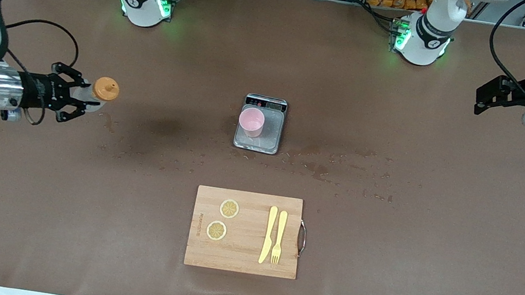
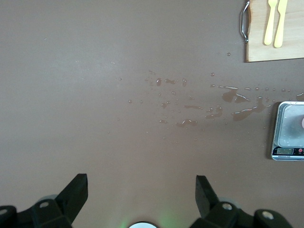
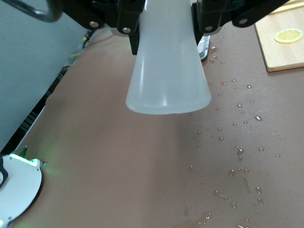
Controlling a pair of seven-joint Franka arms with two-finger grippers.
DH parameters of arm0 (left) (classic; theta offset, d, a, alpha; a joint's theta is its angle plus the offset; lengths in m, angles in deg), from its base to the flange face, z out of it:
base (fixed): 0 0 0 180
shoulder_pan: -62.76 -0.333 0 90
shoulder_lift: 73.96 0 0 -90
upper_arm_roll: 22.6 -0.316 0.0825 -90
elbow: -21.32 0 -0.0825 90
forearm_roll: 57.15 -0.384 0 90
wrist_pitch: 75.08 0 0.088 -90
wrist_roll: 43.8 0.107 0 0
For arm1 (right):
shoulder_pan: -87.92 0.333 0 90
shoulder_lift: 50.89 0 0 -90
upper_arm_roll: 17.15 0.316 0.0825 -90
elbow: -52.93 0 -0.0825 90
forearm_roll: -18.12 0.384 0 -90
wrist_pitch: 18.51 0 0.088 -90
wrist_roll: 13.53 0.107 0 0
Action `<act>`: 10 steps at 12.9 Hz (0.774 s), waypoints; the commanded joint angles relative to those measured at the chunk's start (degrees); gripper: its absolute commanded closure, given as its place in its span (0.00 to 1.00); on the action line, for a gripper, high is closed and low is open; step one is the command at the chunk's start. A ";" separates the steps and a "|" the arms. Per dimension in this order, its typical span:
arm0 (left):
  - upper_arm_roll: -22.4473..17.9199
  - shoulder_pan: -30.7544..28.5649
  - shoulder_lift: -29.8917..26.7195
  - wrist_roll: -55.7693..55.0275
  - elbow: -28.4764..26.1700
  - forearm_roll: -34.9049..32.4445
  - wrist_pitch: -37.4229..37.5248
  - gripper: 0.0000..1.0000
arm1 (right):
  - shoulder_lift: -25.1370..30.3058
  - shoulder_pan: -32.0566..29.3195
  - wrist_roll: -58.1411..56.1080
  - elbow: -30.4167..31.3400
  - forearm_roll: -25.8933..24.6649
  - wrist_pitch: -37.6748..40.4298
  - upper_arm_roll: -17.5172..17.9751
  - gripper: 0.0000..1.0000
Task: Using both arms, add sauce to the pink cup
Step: 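Lower the bottle upright onto the table and open the right gripper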
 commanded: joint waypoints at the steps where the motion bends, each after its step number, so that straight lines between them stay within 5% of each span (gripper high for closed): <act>1: 0.10 -0.39 -0.20 0.41 -0.20 0.88 -0.58 0.00 | -3.56 -5.99 -8.14 0.43 3.41 3.10 0.94 0.75; 10: 0.10 -0.48 -0.12 0.41 -0.11 0.97 -0.58 0.00 | -21.76 -17.61 -34.69 0.35 8.60 7.68 0.94 0.71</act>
